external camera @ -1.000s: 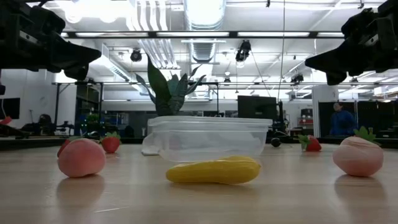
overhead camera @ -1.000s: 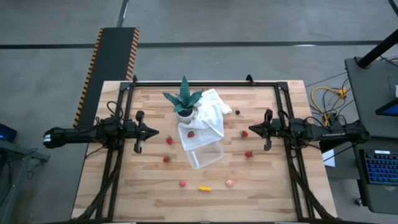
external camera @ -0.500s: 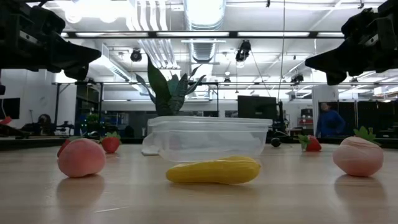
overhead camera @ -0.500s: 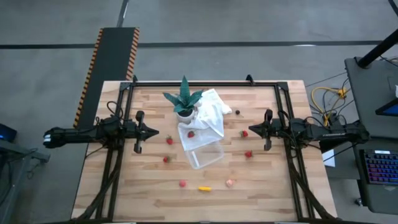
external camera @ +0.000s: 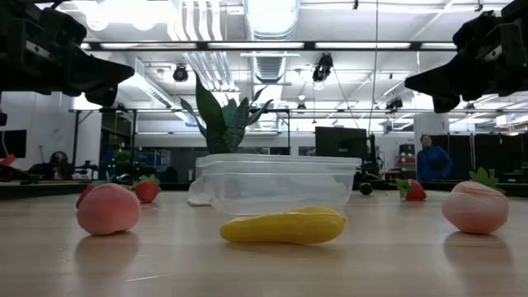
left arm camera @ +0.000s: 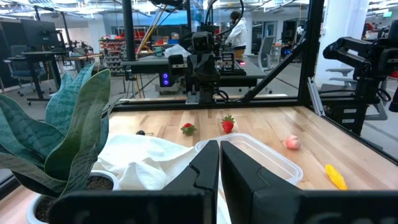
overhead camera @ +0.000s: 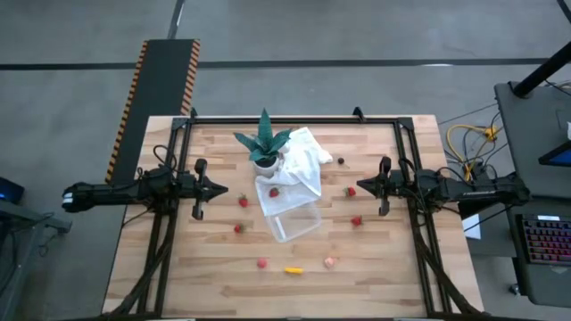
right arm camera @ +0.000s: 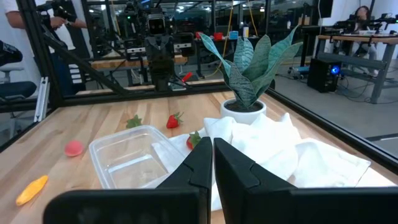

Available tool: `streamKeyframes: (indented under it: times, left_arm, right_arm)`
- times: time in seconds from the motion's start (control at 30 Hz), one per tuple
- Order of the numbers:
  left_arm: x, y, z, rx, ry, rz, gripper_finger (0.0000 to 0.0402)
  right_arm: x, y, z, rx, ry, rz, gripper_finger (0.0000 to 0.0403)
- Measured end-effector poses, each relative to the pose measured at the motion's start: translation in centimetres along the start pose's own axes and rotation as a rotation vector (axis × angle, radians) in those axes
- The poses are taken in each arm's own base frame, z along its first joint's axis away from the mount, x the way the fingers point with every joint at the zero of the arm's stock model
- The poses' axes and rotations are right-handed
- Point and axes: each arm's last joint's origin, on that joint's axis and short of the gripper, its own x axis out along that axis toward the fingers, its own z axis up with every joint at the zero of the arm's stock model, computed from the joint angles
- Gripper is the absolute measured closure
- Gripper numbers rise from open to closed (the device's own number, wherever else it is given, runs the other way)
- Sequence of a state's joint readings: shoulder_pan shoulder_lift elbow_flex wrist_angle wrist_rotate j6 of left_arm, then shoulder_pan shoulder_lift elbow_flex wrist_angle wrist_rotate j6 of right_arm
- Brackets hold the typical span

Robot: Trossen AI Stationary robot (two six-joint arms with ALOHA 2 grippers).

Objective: Pick and placing Produce into tupperware

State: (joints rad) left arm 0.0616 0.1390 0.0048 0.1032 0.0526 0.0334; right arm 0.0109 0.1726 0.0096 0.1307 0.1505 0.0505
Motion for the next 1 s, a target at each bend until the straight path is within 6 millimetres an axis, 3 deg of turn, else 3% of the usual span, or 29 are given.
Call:
streamKeyframes:
  times: [1.0]
  left_arm:
    - [-0.01, 0.06, 0.31, 0.001, -0.032, 0.019, 0.0402]
  right_arm:
    - [0.0, 0.01, 0.15, 0.002, -0.016, 0.001, 0.0394]
